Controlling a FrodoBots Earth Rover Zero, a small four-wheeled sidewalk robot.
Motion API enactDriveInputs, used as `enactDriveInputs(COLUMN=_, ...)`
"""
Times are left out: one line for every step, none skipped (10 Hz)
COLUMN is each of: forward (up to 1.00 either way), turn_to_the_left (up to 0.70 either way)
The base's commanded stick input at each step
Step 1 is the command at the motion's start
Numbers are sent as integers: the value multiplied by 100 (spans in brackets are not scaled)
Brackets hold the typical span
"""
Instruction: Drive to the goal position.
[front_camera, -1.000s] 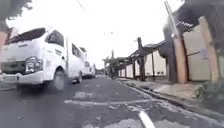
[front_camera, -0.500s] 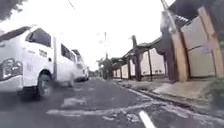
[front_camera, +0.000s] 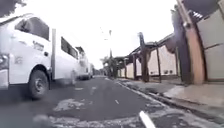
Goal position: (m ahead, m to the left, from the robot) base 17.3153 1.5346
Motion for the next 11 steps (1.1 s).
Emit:
enactDriveInputs(forward=85, turn_to_the_left=0)
enactDriveInputs(forward=85, turn_to_the_left=-1)
enactDriveInputs(forward=85, turn_to_the_left=-13)
enactDriveInputs(forward=85, turn_to_the_left=-28)
enactDriveInputs(forward=85, turn_to_the_left=-33)
enactDriveInputs(forward=85, turn_to_the_left=-34)
enactDriveInputs(forward=85, turn_to_the_left=-34)
enactDriveInputs(forward=85, turn_to_the_left=-31)
enactDriveInputs(forward=85, turn_to_the_left=-27)
enactDriveInputs(forward=85, turn_to_the_left=-24)
enactDriveInputs(forward=85, turn_to_the_left=-20)
